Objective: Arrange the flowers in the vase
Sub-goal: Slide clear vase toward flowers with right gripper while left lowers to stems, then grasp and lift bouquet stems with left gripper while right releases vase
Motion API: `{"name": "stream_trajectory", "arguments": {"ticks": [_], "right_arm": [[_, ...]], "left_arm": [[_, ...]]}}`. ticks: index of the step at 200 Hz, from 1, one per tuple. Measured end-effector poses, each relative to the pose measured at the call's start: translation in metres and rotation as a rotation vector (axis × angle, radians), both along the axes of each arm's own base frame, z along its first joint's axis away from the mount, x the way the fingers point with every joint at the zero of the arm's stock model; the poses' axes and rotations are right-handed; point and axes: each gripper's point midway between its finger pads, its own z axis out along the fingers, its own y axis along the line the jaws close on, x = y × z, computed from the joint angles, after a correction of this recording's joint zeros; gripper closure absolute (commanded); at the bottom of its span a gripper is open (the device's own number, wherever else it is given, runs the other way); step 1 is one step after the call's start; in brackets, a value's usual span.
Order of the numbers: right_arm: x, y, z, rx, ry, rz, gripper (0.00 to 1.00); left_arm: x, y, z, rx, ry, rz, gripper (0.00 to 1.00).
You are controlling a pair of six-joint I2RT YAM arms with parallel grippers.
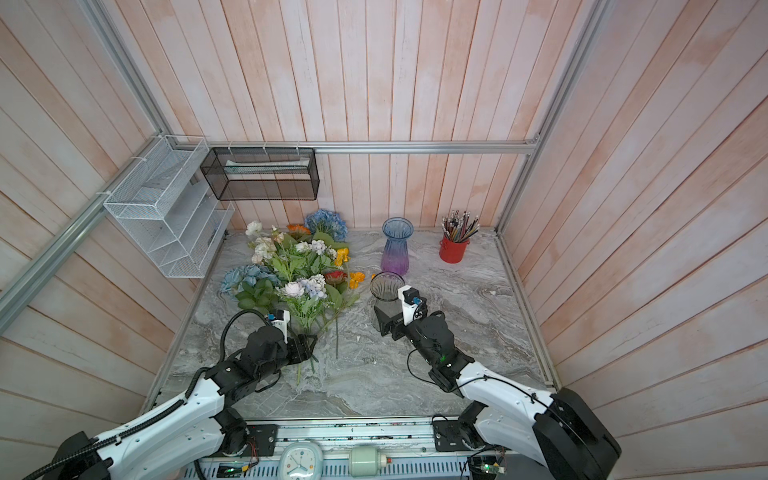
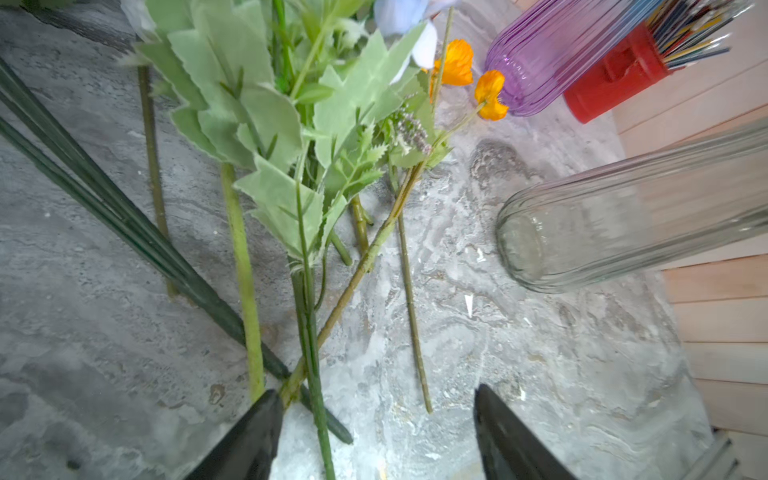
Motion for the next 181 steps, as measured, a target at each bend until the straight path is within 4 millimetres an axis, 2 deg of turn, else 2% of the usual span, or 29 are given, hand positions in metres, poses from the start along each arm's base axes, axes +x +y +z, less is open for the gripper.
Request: {"name": "stream_trajectory", "arguments": {"ticks": [29, 40, 53, 83, 103, 132, 155, 181], "right_arm": [[-0.013, -0.022, -0.007, 0.008, 0.045, -0.04, 0.02], [-0.011, -0.032, -0.01, 0.006, 0.061, -0.074, 0.02], [-0.004, -0.048, -0.013, 0.007, 0.082, -0.128, 0.02], [0.021, -0.099, -0.033, 0.014, 0.174, -0.298, 0.03], [0.033, -0.119, -0.041, 0.012, 0.22, -0.37, 0.03], [0.045, -0.133, -0.041, 0.008, 0.24, -0.426, 0.03], [0.052, -0.139, -0.032, 0.016, 0.228, -0.451, 0.03], [0.056, -0.14, -0.021, 0.027, 0.203, -0.458, 0.03]], "left_arm": [[0.009, 0.003, -0.018, 0.043, 0.033, 0.05, 0.52], [0.011, 0.006, -0.025, 0.07, 0.043, 0.063, 0.54], [0.014, 0.008, -0.031, 0.093, 0.055, 0.078, 0.55], [0.023, 0.007, -0.037, 0.13, 0.062, 0.097, 0.57], [0.029, 0.005, -0.037, 0.136, 0.052, 0.102, 0.63], [0.032, 0.006, -0.041, 0.155, 0.047, 0.106, 0.65], [0.034, 0.006, -0.047, 0.174, 0.057, 0.104, 0.68], [0.038, 0.004, -0.051, 0.188, 0.066, 0.101, 0.85]]}}
